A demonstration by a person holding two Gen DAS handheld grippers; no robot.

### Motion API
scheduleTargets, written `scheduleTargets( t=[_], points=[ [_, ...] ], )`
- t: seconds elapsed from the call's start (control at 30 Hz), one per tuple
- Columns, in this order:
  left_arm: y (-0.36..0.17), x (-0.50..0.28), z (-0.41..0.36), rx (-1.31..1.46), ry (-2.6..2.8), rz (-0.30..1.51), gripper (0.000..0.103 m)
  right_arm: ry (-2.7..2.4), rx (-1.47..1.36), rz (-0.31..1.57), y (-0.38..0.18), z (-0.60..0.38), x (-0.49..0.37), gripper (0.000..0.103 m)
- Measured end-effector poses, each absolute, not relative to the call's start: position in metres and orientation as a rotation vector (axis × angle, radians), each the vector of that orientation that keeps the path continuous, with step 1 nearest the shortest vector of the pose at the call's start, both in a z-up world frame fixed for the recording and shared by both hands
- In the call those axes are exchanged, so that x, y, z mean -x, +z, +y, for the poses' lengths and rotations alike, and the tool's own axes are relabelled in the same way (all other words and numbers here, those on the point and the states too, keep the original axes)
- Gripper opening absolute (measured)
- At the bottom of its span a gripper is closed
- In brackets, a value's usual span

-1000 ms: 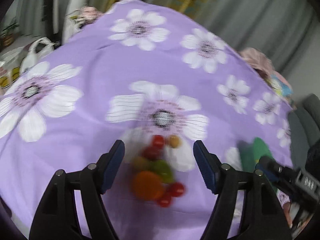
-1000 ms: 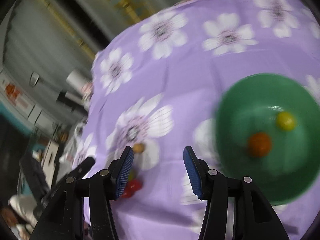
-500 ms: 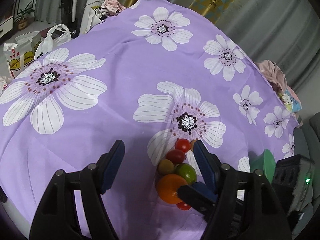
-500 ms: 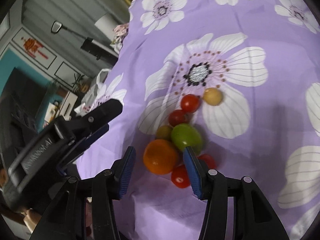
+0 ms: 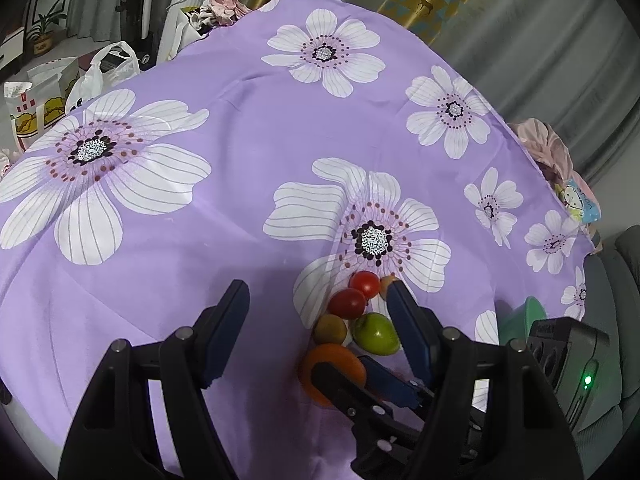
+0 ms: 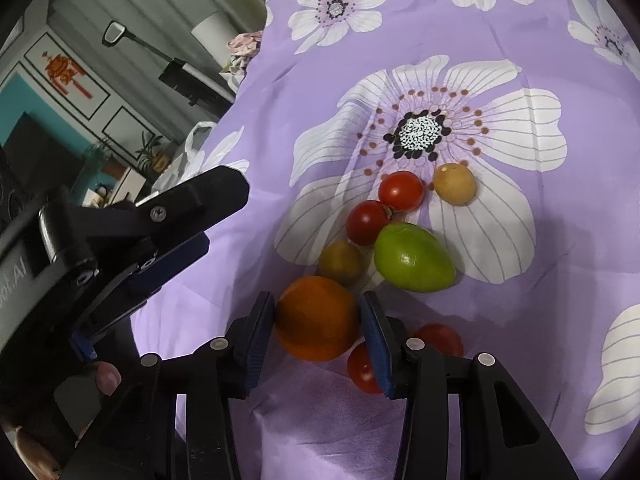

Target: Organize fruits

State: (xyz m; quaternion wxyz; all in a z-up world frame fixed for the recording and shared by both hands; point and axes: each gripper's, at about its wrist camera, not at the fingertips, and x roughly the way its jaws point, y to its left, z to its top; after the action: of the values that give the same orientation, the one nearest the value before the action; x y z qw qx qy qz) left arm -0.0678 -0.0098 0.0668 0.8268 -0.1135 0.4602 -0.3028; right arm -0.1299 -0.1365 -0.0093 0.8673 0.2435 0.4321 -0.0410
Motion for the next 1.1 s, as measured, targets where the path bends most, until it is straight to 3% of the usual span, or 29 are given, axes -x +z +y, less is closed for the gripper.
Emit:
scheduleTargets(
  t=[0.2, 0.4, 0.7, 0.9, 1.1],
  points=[
    [0.069, 0.069, -0.007, 0.253, -0.642, 0.967, 0.071, -0.076, -0.591, 0.899, -0.005, -0.145, 0.14, 0.044],
    [0.072, 0.077, -0.014, 0.252, -0.695, 0.95, 0.07, -0.163, -0.638, 0.809, 0.035, -0.184, 0.186, 0.044],
    [0.059, 0.115, -0.063, 0.127, -0.849, 0.979, 0.07, -0.485, -0.603, 0.997, 0.013, -0.235, 0.202, 0.045],
    [0.048, 0.128, -0.08, 0.081, -0.895, 1.013, 0.068, -0.424, -0.675, 0.978, 0.017, -0.24, 0.207, 0.045],
    [0.047, 0.144, -0.093, 0.065, -1.001, 1.018, 0.058, -0.398, -0.71, 0.885, 0.036, -0.248, 0.226, 0.045]
  ],
)
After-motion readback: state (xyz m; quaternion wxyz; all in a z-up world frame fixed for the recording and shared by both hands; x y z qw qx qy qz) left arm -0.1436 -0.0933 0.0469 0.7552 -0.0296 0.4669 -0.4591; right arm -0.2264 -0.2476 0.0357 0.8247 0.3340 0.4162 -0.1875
